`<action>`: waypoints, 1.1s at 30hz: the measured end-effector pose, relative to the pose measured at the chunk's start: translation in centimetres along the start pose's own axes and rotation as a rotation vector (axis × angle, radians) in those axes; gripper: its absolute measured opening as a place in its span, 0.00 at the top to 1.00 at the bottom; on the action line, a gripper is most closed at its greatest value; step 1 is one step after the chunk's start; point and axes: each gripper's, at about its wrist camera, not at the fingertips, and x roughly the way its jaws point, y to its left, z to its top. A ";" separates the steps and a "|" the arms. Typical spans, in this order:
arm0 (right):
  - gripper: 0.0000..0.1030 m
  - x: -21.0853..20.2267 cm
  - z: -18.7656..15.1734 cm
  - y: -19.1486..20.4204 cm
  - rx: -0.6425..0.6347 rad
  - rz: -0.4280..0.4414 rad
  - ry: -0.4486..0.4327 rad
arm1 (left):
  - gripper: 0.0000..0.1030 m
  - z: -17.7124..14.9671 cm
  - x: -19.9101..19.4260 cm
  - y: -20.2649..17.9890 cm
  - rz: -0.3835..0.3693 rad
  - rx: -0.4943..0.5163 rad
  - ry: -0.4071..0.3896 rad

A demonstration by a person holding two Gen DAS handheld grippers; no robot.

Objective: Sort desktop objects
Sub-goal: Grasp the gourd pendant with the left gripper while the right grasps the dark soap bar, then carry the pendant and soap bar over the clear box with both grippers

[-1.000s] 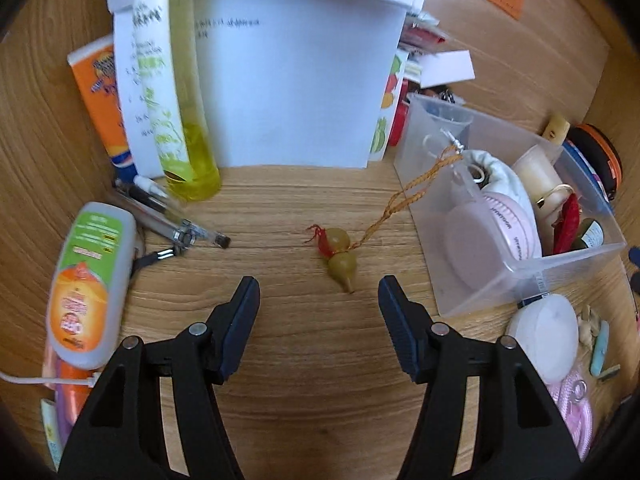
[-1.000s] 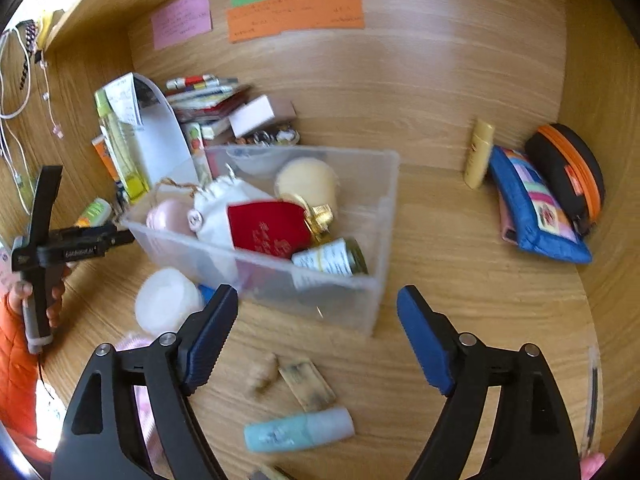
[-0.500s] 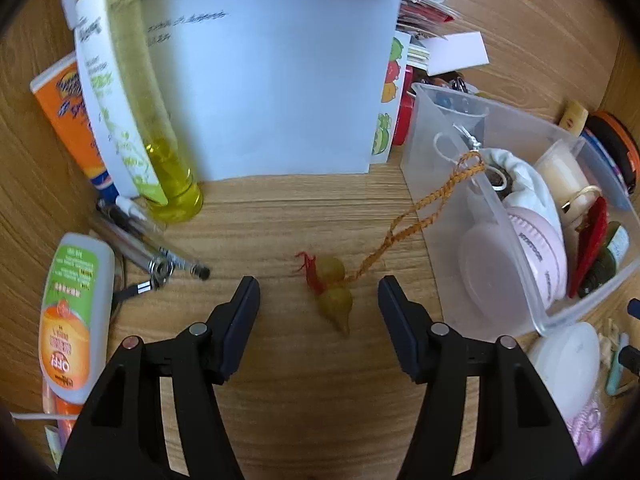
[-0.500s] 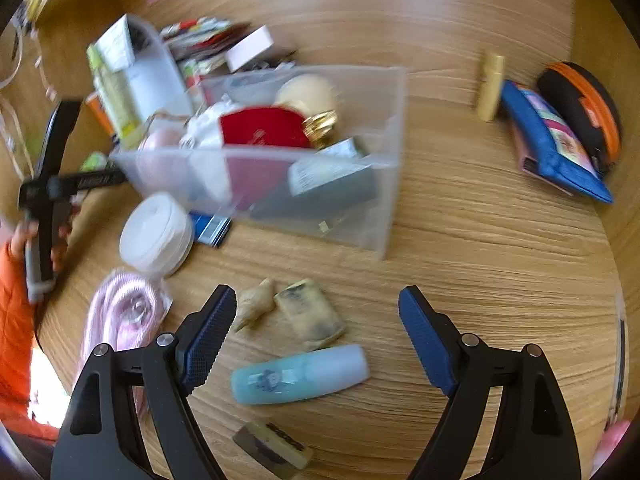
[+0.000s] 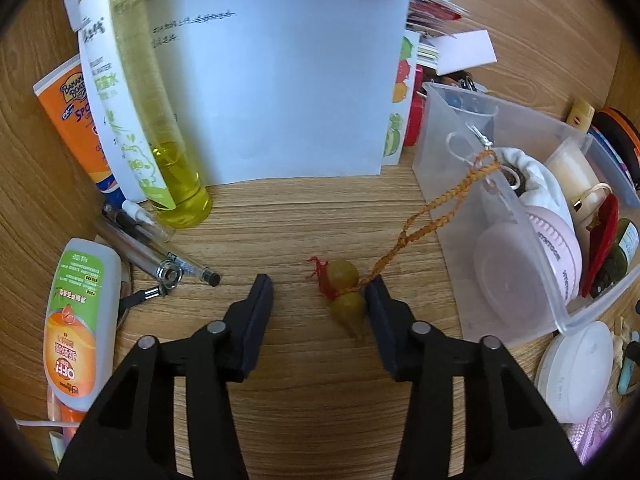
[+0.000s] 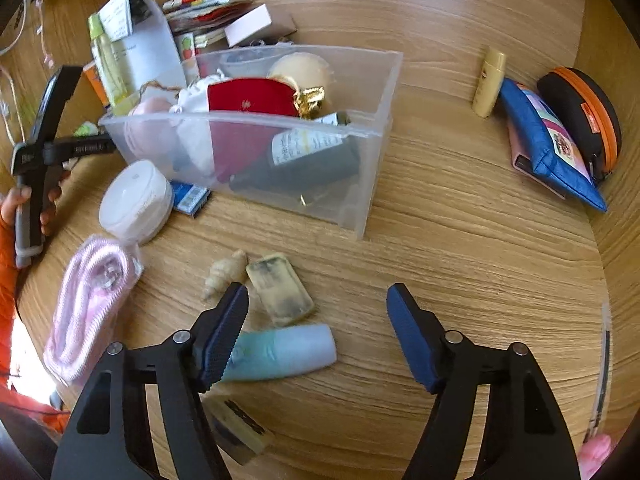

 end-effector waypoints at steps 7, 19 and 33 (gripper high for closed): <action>0.48 0.9 0.6 1.2 -0.077 0.018 0.020 | 0.69 0.1 -0.1 0.2 0.012 -0.005 -0.003; 0.76 0.5 0.8 0.8 -0.070 0.045 0.007 | 0.84 0.1 -0.4 0.0 -0.002 0.008 -0.009; 0.78 -1.4 0.9 -0.8 0.022 0.035 -0.057 | 0.84 -0.1 -6.8 -0.8 -0.057 -0.043 -0.145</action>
